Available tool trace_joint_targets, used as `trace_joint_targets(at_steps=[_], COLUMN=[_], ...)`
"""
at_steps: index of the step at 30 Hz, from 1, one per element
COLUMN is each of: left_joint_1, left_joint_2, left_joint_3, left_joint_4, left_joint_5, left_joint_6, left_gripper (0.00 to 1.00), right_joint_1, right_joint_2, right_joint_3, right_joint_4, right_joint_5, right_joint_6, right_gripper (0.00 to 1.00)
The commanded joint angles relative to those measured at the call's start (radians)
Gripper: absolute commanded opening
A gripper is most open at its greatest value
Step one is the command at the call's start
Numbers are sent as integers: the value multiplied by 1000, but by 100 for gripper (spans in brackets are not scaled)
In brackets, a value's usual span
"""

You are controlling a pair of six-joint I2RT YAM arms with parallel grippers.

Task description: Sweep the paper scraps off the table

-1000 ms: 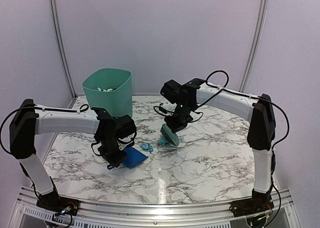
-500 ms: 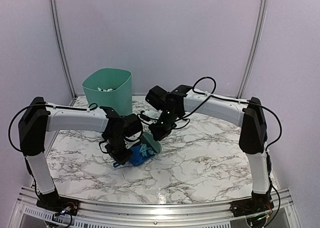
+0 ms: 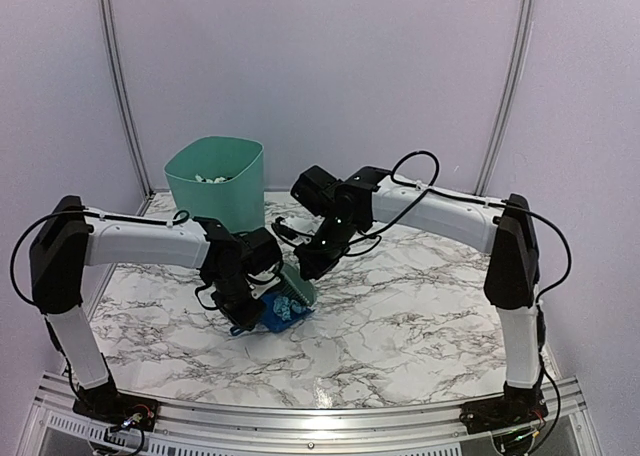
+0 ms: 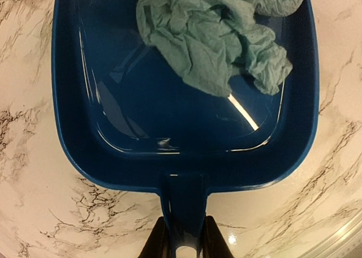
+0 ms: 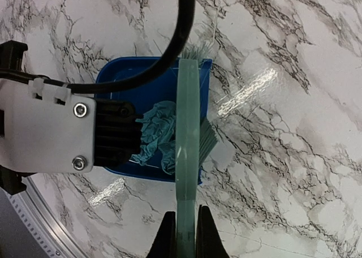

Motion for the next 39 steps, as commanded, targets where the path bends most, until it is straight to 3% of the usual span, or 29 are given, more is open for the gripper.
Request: trace_joint_targets(at_steps=[1, 15, 26, 32, 39], left_joint_1=[-8, -9, -8, -8, -7], left_joint_2=[-83, -215, -331, -405, -444], left_joint_3=[-54, -213, -259, -243, -137], left_joint_4=[133, 319, 408, 407, 340], left_joint_5=[63, 84, 96, 80, 53], left_joint_6=[0, -24, -55, -99, -156], left_gripper=[0, 0, 0, 0, 0], right_joint_1=[9, -53, -153, -194, -293], right_joint_2=[-88, -291, -538, -652, -794], right_joint_3=[-19, -141, -316, -327, -479], right_joint_4=[34, 79, 275, 284, 257], right_joint_5=[-62, -47, -101, 63, 239], right_joint_6=[35, 121, 266, 328, 446], right_gripper=[0, 0, 0, 0, 0])
